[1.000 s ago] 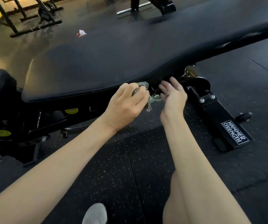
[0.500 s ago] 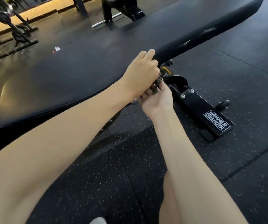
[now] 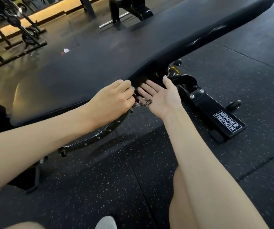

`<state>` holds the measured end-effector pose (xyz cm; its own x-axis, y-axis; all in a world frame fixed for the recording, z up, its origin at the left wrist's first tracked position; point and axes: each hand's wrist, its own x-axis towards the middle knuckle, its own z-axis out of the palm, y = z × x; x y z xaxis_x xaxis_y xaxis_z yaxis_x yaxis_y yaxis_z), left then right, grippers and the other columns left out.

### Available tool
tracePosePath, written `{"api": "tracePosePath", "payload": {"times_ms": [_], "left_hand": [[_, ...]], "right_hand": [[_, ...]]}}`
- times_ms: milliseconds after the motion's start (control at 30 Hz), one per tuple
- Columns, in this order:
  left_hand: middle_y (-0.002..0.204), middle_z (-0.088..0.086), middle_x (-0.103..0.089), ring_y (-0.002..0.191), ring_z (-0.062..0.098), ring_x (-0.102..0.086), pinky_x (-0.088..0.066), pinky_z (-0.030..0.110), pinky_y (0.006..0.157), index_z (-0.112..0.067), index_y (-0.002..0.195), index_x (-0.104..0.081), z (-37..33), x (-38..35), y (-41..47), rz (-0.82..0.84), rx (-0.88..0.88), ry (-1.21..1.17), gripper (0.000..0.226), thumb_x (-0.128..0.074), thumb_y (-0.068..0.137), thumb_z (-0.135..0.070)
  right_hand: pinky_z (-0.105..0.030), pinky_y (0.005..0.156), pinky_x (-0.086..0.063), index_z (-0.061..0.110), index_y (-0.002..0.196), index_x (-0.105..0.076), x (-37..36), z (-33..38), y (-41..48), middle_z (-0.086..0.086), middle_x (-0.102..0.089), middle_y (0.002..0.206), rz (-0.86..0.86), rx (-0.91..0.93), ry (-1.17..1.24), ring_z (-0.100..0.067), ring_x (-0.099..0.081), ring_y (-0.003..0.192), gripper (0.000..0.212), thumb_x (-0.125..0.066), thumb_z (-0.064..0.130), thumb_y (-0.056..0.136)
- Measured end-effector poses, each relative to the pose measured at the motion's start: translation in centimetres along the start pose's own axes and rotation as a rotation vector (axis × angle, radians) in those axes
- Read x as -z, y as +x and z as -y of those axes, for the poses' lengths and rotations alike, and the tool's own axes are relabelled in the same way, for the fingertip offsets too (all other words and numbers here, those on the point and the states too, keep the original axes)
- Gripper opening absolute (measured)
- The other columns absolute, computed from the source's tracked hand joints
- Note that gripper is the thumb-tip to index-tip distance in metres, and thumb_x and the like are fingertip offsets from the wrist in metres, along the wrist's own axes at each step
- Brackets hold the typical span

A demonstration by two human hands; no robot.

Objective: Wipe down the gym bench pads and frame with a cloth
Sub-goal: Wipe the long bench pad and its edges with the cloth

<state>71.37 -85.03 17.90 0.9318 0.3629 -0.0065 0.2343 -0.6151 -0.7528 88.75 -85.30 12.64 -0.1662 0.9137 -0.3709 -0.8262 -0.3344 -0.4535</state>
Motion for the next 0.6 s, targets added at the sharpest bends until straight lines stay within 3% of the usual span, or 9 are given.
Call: {"api": "tracePosePath", "payload": {"times_ms": [200, 400, 600], "left_hand": [[0.080, 0.009, -0.058, 0.085, 0.031, -0.055, -0.048, 0.041, 0.076, -0.005, 0.079, -0.059, -0.8, 0.8, -4.7, 0.087, 0.045, -0.106, 0.037, -0.028, 0.095, 0.005], [0.090, 0.010, -0.063, 0.087, 0.031, -0.059, -0.050, 0.040, 0.079, -0.001, 0.093, -0.065, -0.6, 1.0, -5.7, -0.049, 0.014, -0.093, 0.024, -0.042, 0.095, 0.005], [0.070, 0.007, -0.051, 0.072, 0.027, -0.052, -0.048, 0.036, 0.067, -0.007, 0.074, -0.057, -0.8, -0.6, -1.2, -0.046, 0.011, 0.020, 0.025, -0.042, 0.087, 0.008]], "right_hand": [[-0.043, 0.112, -0.033, 0.004, 0.136, -0.047, -0.5, -1.6, 0.6, -0.013, -0.056, 0.135, 0.052, -0.074, -0.103, -0.028, -0.051, 0.128, 0.050, -0.032, 0.038, 0.103], [-0.038, 0.107, -0.039, 0.008, 0.115, -0.060, -0.8, -2.4, 1.4, -0.012, -0.059, 0.131, 0.036, -0.078, -0.141, -0.026, -0.056, 0.122, 0.041, -0.032, 0.035, 0.103], [-0.035, 0.102, -0.042, 0.011, 0.098, -0.063, -0.5, -2.2, 1.6, -0.003, -0.062, 0.113, 0.037, -0.071, -0.150, -0.017, -0.063, 0.093, 0.039, -0.034, 0.036, 0.103]]}}
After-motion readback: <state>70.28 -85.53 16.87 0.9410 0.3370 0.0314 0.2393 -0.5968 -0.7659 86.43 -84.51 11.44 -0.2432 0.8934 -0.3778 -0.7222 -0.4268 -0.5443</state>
